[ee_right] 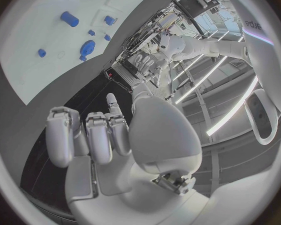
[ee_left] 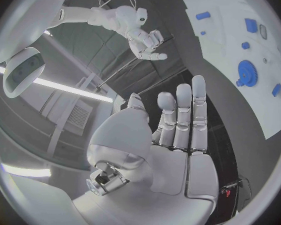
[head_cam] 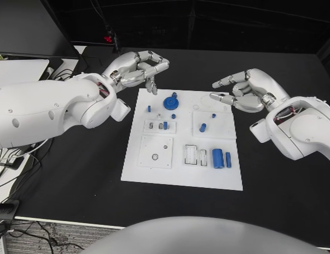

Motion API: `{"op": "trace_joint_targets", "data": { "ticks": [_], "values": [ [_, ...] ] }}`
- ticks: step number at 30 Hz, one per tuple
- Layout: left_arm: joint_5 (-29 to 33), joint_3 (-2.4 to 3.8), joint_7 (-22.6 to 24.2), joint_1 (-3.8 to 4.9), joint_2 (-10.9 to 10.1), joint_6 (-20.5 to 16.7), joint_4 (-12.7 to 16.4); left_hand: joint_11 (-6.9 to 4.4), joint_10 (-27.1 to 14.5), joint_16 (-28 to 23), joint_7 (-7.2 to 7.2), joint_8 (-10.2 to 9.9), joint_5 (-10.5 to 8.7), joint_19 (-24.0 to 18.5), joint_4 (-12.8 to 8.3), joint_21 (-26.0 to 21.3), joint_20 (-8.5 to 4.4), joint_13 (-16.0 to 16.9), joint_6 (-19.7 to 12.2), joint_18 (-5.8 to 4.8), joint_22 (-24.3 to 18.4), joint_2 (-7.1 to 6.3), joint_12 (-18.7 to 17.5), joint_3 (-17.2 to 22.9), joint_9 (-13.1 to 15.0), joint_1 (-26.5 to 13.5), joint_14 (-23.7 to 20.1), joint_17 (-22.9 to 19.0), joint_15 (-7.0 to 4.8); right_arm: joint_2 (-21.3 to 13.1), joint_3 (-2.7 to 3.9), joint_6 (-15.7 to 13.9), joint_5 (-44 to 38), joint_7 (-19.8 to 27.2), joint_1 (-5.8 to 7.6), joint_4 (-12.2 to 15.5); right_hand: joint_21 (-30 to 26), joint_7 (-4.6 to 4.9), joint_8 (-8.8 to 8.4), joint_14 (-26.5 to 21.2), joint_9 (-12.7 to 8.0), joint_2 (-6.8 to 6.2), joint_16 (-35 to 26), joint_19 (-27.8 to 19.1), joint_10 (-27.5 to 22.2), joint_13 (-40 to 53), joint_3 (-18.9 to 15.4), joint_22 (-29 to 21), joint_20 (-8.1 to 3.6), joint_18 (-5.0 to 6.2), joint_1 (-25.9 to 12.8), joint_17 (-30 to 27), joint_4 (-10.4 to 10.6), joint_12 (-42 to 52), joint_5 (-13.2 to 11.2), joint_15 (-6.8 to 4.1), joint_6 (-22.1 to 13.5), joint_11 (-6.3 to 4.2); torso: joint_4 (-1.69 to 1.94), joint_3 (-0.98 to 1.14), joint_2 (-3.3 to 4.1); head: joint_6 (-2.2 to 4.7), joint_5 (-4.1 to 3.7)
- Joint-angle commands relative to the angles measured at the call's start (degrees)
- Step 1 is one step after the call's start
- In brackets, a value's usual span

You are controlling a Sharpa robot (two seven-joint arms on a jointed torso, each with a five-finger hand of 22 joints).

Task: Assemble the parts on the task board

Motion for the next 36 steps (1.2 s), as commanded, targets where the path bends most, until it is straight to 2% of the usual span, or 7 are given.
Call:
{"op": "trace_joint_targets", "data": {
  "ticks": [1,2,3,8,20,28,36],
  "values": [
    [-13.1,0.03,-16.2,0.79,0.3,10.2,0.4,-0.26,9.6,9.9,1.47,-1.0,-0.36,2.6,-0.2,7.3,-0.51,20.7,1.1,-0.35,7.7,-0.5,9.7,-0.4,-0.2,-0.3,11.5,23.0,-0.18,-0.7,-0.02,1.0,7.5,4.8,0.05,-0.2,-0.2,0.22,0.85,5.9,0.1,0.56,0.1,-0.2,5.9,15.1,-1.2,9.3,-0.02,1.03,-1.1,15.1,0.1,0.1,-0.4,0.34,-1.2,0.46,-0.43,0.31,-0.61,-0.05,0.64],
    [-14.4,0.03,-18.0,1.05,0.5,10.9,0.5,-0.32,14.3,14.0,1.63,-1.4,-0.41,7.6,-0.4,13.9,-0.63,30.2,1.7,-1.69,17.0,-0.57,13.5,-0.5,-0.2,-0.3,17.3,33.8,-0.11,-1.0,-0.04,0.8,8.5,5.5,0.03,-0.2,-0.3,0.31,1.24,5.9,0.2,0.74,0.1,-0.3,5.9,15.1,-1.7,9.3,0.05,1.04,-1.6,15.1,0.0,0.1,-0.4,0.42,-1.7,0.54,-0.46,0.34,-0.71,-0.04,0.74],
    [-16.4,0.03,-20.4,1.4,0.7,11.9,0.5,0.02,22.4,19.2,1.64,-1.3,-0.51,17.3,-0.1,24.3,-0.67,45.3,3.8,-4.21,33.3,-0.95,18.4,-0.8,0.0,-0.3,28.2,52.3,0.14,-1.3,-0.07,0.7,10.8,6.8,-0.02,-0.4,-0.3,0.49,1.98,5.9,0.3,1.04,0.1,-0.4,5.9,15.1,-2.6,9.2,0.19,1.06,-2.6,15.1,0.1,0.1,-0.4,0.58,-2.7,0.69,-0.51,0.39,-0.8,-0.06,0.87],
    [-20.1,0.03,-26.5,2.49,1.5,15.2,0.0,1.38,23.7,19.9,2.51,-1.0,-0.5,39.2,-0.1,37.7,0.82,47.7,9.7,-9.57,61.4,-1.38,18.9,-1.5,0.6,-1.3,30.6,56.2,1.31,-1.6,-0.35,2.5,19.9,12.3,-0.12,-1.3,-1.3,0.67,5.97,5.9,1.2,2.43,0.1,-1.3,5.9,15.1,-4.2,8.5,0.51,1.4,-2.6,15.1,0.0,0.1,-0.5,0.96,-4.8,0.92,-0.54,0.27,-0.85,0.45,0.68],
    [-22.3,0.03,-38.9,3.54,3.9,20.9,-1.3,-0.11,23.7,19.9,0.65,3.7,-1.0,40.2,0.1,38.0,-0.12,47.7,16.5,-9.81,62.5,-2.08,18.9,-2.2,4.6,-6.3,30.6,56.2,-0.19,-1.7,-0.75,5.3,27.8,15.9,-1.15,-2.5,-2.7,0.78,11.49,5.9,2.3,5.22,0.1,-2.7,5.9,15.1,-5.5,7.5,0.79,1.84,-1.1,15.1,0.1,0.1,0.0,1.11,-7.9,1.13,-0.49,0.17,-0.68,1.19,0.64],
    [-22.9,0.03,-41.0,3.56,5.3,21.2,-2.3,0.1,23.7,19.9,0.9,4.9,-0.69,40.2,0.1,38.0,-0.06,47.7,12.8,-9.81,62.5,-3.91,18.9,-1.0,7.5,-11.1,30.6,56.2,0.14,-1.7,-0.78,5.7,28.2,15.5,-1.87,-3.0,-3.3,0.87,15.48,5.9,3.0,5.96,0.1,-3.3,5.9,15.1,-7.3,7.1,0.9,2.03,-0.7,15.1,0.1,0.1,0.0,1.21,-10.3,1.22,-0.42,0.25,-0.74,1.5,0.72],
    [-23.0,0.03,-44.4,3.37,7.0,25.4,-4.3,1.37,23.7,19.9,2.12,6.1,-2.18,40.2,0.3,38.0,1.21,47.7,6.9,-9.81,62.5,-6.5,18.9,2.6,10.3,-17.2,30.6,56.2,1.41,-1.3,-0.78,6.2,28.3,15.2,-2.21,-3.3,-3.5,0.89,16.03,5.9,3.1,6.05,0.1,-3.4,5.9,15.1,-7.5,7.0,0.92,2.09,-0.6,15.1,0.1,0.1,0.0,1.23,-10.7,1.24,-0.53,0.12,-0.74,1.71,0.64]
  ]
}}
